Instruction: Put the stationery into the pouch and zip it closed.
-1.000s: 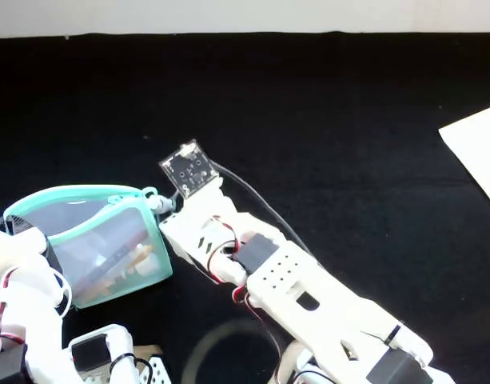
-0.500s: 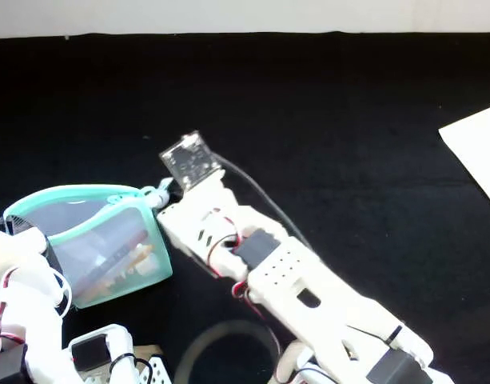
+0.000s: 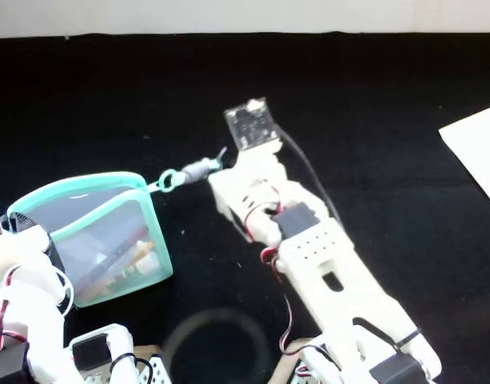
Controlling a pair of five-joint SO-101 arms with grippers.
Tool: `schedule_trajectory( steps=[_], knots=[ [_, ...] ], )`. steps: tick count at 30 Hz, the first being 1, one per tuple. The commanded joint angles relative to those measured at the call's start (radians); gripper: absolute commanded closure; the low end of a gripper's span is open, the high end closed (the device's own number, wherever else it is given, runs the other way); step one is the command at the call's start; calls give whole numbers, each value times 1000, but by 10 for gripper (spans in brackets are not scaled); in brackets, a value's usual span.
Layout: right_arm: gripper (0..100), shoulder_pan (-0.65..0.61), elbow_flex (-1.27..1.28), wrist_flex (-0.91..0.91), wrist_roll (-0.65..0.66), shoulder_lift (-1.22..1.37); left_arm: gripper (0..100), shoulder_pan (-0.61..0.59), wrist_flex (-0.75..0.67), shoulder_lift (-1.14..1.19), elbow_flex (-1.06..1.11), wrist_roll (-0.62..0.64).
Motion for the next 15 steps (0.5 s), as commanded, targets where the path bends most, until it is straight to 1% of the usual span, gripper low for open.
schedule_trajectory(
  steps=[1,6,8,15],
  knots=[
    [991,68,-116,44,0,-22,993,27,15,53,102,14],
    [991,62,-302,143,-3,-22,993,27,15,53,104,14],
    [991,47,-410,206,-23,-22,993,27,15,53,104,14],
    [991,8,-842,406,-20,-12,993,27,17,53,104,14]
  ],
)
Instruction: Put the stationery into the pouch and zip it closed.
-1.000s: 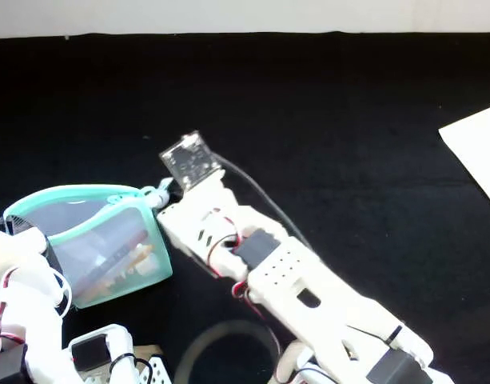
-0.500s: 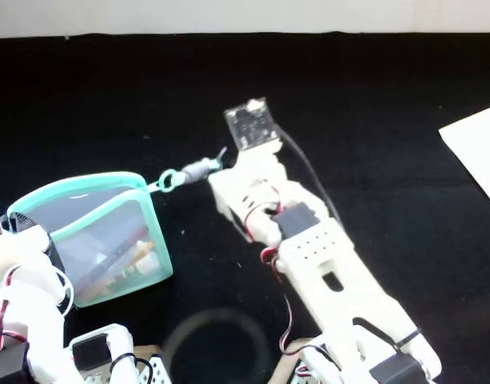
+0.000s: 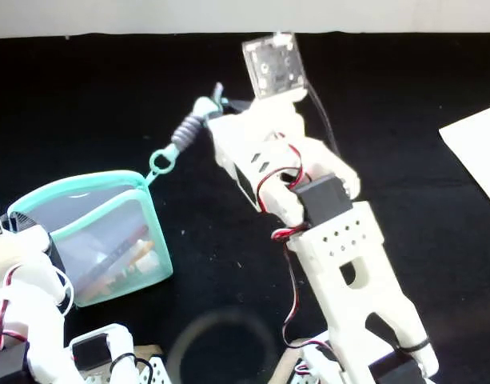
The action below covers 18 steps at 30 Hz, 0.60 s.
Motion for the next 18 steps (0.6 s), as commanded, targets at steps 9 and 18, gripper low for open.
schedule_trajectory(
  steps=[9,18],
  knots=[
    [991,-85,-460,148,-8,-13,993,27,17,53,104,14],
    [991,-214,-656,150,-6,104,993,137,23,53,102,15]
  ],
)
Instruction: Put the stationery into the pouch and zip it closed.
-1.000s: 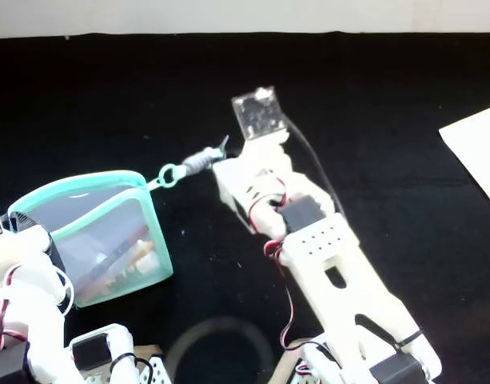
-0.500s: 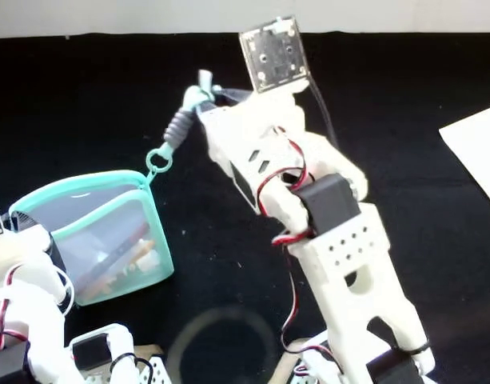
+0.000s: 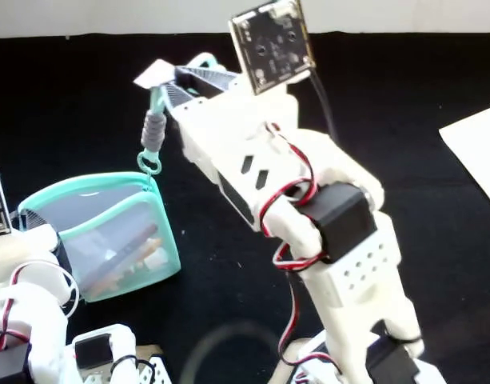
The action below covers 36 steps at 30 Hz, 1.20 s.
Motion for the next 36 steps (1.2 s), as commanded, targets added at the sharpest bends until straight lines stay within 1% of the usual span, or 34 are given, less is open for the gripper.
schedule_trajectory(
  steps=[1,5,9,13,16,19,24,27,29,31,36],
  knots=[
    [991,-48,-188,-5,6,25,993,56,23,53,102,14],
    [991,-156,-328,51,68,101,993,59,20,53,104,14],
    [991,-226,-417,105,81,151,993,116,17,53,104,14],
    [991,-232,-449,104,81,179,993,202,17,59,99,75],
    [991,-234,-473,99,81,191,993,266,17,61,104,97],
    [991,-240,-512,102,80,205,993,306,15,61,104,123],
    [991,-260,-527,134,81,208,993,338,15,61,102,126],
    [991,-260,-530,147,78,203,993,378,8,61,102,127],
    [991,-263,-530,148,75,203,993,395,-9,61,102,150],
    [991,-283,-526,148,75,206,993,400,-32,61,102,193],
    [991,-346,-530,145,75,209,993,421,-37,62,104,209]
  ],
)
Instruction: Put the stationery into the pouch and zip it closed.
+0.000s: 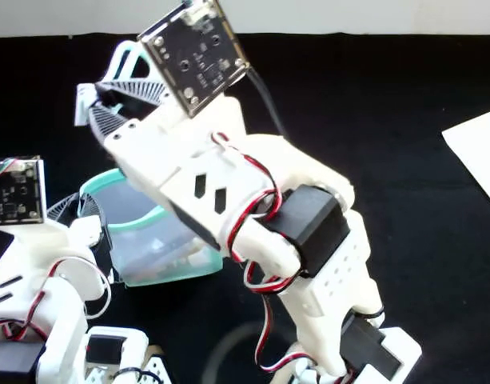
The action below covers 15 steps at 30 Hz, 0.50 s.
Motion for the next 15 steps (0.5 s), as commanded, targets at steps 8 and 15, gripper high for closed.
schedule_trajectory(
  steps=[8,15],
  knots=[
    [991,-104,-189,-5,-81,13,993,108,9,64,136,23],
    [991,-74,-286,122,-60,96,990,145,12,54,159,60]
  ],
)
